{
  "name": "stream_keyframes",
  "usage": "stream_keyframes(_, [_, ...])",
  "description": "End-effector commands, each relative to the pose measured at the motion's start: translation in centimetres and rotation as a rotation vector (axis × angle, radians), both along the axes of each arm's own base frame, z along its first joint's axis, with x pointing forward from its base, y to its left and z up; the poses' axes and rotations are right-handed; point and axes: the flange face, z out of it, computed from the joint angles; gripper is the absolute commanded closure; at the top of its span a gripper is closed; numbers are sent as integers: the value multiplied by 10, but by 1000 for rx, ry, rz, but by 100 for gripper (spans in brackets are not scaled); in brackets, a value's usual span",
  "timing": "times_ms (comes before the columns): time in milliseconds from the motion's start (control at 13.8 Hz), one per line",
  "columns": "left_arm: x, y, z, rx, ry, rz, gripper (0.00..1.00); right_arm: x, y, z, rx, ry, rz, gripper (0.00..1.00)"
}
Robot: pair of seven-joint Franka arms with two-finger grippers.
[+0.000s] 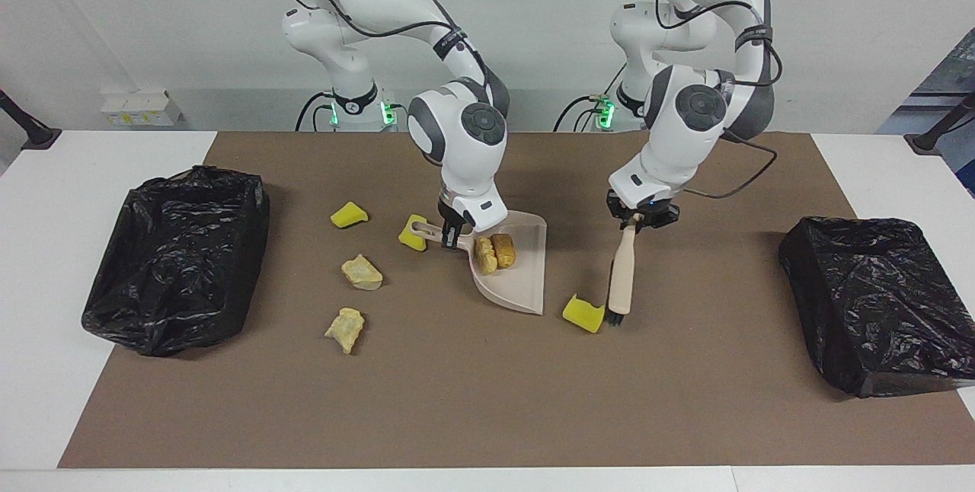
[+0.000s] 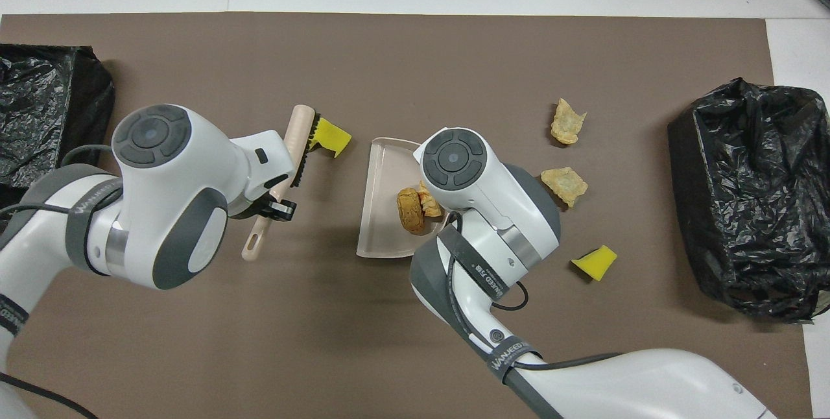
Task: Sweep and dump trash in bin
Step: 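Brush the bread chunks into the dustpan held by the right gripper, then sweep the yellow sponge into the dustpan with the left gripper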
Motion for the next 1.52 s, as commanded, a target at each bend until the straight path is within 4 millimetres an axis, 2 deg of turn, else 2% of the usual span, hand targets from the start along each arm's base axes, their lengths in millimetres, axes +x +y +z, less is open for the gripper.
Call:
stream_keyframes(0, [33,6,-28,21,-10,-48,100,-2,-8,-2,-5,-12,22,100])
stream_keyframes(145, [30,4,-36,20,1,-86,100,-1,-8,-2,-1,-16,23,100])
stream_keyframes(290, [21,-8,-43,26,20,-110,100,-1,-9,-2,-1,-14,20,100])
stream_keyframes(580, [-19,-61,-43,66,94,-169,100,1,-11,-2,-2,-15,17,100])
stream_keyframes(870, [-65,-127,-25,103,105,-139,100,1,-12,-3,-3,-14,15,100])
stream_keyframes(1014, [-85,-156,-21,83,107,-104,100,11,-27,-3,-2,-15,-14,100])
stream_keyframes(1087, [-85,-160,-18,75,99,-71,100,15,-35,-6,-3,-10,-28,100])
stream_keyframes(1304, [-81,-149,-1,76,87,-34,100,17,-36,-3,-2,-16,-25,100])
stream_keyframes(1449, [-85,-140,19,90,75,56,100,21,-41,13,4,-30,-23,100])
